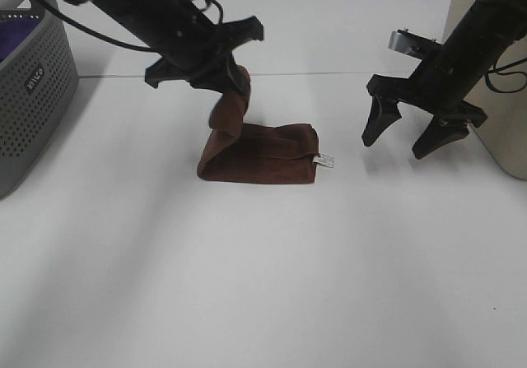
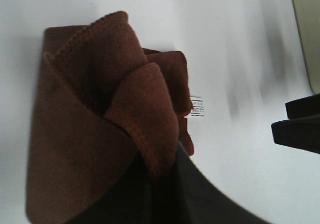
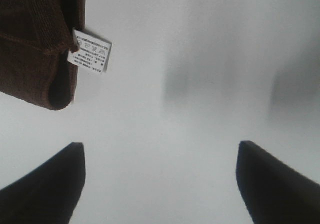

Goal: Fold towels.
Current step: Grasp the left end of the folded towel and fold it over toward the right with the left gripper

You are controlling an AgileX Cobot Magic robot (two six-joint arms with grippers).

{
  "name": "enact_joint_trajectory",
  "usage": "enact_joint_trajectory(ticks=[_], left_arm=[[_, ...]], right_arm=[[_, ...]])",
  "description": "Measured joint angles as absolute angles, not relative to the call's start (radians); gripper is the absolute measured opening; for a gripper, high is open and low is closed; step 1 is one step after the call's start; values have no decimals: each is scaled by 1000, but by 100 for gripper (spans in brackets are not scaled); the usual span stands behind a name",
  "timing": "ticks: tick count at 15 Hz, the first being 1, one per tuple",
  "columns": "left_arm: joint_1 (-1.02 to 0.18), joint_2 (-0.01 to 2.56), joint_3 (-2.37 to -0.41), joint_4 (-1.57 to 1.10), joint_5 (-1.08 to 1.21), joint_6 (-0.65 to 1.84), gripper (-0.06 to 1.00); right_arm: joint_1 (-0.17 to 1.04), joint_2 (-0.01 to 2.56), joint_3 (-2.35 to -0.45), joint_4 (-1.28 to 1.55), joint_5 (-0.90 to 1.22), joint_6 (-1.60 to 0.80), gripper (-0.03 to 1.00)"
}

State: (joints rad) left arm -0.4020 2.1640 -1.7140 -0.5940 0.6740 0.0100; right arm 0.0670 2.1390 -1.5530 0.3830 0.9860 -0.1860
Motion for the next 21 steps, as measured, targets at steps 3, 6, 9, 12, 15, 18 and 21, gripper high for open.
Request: enact_joint_trajectory(ticks=[3,6,9,12,15,18,21], left_arm=[[-478,2245,-1714,-608,536,-21,4],[-494,2289,-1714,-641,424,-75,4],[-503,2304,-1714,-652,414,-77,9],[-521,2309,-1714,-655,413,-77,31],[-522,2309,-1714,-693,391,-77,60],[-522,2309,-1738,-755,355,-46,72],[-498,2281,-1766,-669,434,53,72]], right_arm=[[67,2139,-1553,383,986,-186,80],[67,2139,-1553,383,986,-186,80],[67,2139,-1553,383,985,-186,80],[67,2139,-1553,383,985,-186,80],[67,2139,-1553,383,985,-186,80],[67,2139,-1553,409,986,-189,80],[67,2139,-1553,557,1011,-281,79]])
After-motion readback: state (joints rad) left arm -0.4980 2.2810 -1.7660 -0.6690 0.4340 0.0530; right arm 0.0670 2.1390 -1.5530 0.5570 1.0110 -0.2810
